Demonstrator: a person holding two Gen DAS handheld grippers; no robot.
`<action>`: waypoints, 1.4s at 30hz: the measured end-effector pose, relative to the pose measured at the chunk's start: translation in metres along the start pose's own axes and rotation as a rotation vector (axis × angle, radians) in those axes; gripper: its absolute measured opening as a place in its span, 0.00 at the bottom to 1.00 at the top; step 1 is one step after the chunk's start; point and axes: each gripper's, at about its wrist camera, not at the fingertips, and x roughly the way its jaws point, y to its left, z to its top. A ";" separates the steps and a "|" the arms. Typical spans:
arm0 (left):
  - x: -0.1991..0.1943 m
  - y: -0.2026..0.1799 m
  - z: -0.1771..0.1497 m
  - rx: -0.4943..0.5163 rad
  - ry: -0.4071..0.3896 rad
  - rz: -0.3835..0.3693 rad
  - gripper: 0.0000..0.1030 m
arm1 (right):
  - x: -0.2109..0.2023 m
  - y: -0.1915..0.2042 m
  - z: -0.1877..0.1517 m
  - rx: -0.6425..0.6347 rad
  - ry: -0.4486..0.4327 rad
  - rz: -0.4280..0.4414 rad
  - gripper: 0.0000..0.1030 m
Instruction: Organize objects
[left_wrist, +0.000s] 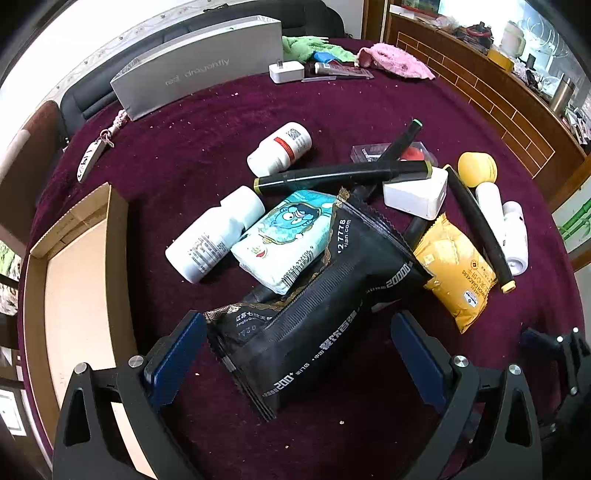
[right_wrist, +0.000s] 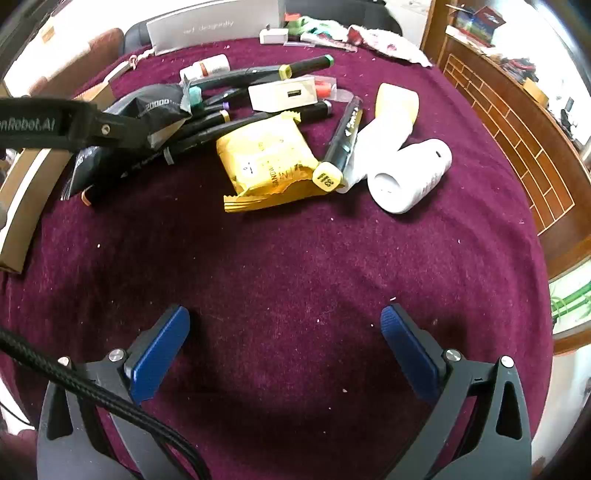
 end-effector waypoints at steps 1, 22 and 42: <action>0.001 0.000 0.000 0.003 0.001 -0.007 0.95 | -0.005 -0.003 -0.002 0.007 0.012 -0.005 0.94; -0.004 -0.031 -0.005 0.043 0.080 -0.243 0.94 | -0.050 -0.035 0.037 0.158 -0.061 0.046 0.89; 0.010 -0.024 -0.002 -0.008 0.147 -0.275 0.50 | -0.064 -0.067 0.039 0.260 -0.080 0.073 0.89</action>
